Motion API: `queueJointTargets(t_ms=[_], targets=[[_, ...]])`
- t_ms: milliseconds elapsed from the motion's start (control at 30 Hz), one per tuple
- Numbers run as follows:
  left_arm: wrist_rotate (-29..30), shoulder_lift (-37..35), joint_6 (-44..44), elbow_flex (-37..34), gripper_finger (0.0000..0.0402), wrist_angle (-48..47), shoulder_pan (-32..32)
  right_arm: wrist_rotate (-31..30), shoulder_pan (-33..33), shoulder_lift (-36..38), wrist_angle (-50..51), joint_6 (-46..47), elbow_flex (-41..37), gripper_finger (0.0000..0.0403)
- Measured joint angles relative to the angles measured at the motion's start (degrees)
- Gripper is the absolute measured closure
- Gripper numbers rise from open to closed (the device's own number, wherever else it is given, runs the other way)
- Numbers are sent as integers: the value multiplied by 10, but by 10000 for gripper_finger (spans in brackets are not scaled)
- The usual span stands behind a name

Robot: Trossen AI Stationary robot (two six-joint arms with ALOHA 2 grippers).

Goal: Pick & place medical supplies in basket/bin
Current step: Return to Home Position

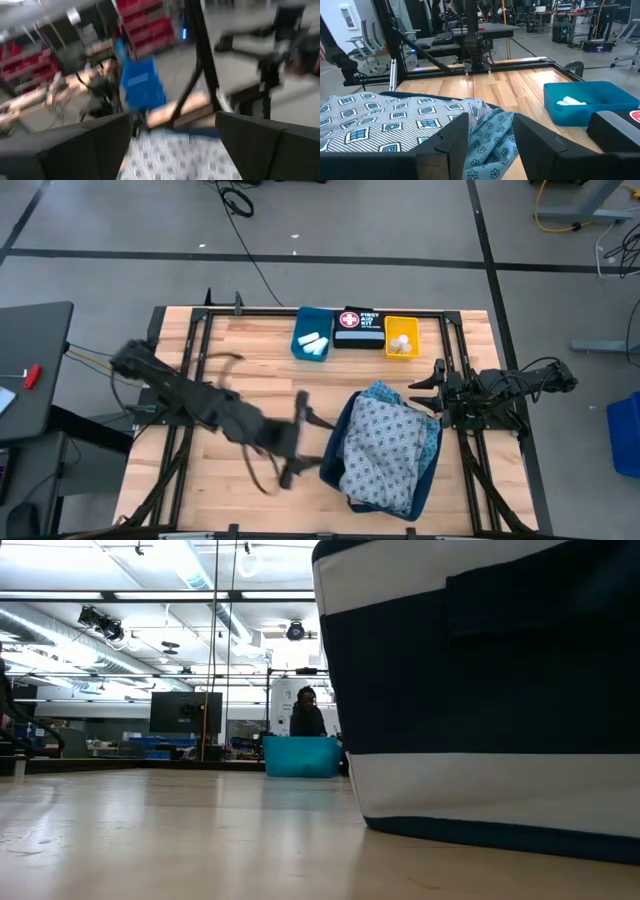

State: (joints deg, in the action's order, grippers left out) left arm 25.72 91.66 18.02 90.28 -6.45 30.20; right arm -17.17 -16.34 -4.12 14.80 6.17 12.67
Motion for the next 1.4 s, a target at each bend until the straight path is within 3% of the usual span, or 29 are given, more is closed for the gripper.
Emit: queueJointTargets(t_ms=[167,400,667,933,1200,1267,1400], targets=[[-15,-98,22,-185,114,142,-4,0,0,0,0,-1,0,240],[46,-208,7,-411,114,253,-2,1,0,0,-21,-25,0,240],[91,-330,-2,-651,114,466,-4,53,0,0,-92,-85,0,240],[97,-434,-57,-782,114,468,-34,49,1,0,-104,-105,0,240],[84,-487,-99,-872,114,466,-84,-48,1,0,-103,-106,0,240],[84,-491,-97,-882,114,466,-97,-45,1,0,-103,-106,0,240],[84,-493,-98,-886,114,468,-109,16,1,0,-104,-105,0,240]])
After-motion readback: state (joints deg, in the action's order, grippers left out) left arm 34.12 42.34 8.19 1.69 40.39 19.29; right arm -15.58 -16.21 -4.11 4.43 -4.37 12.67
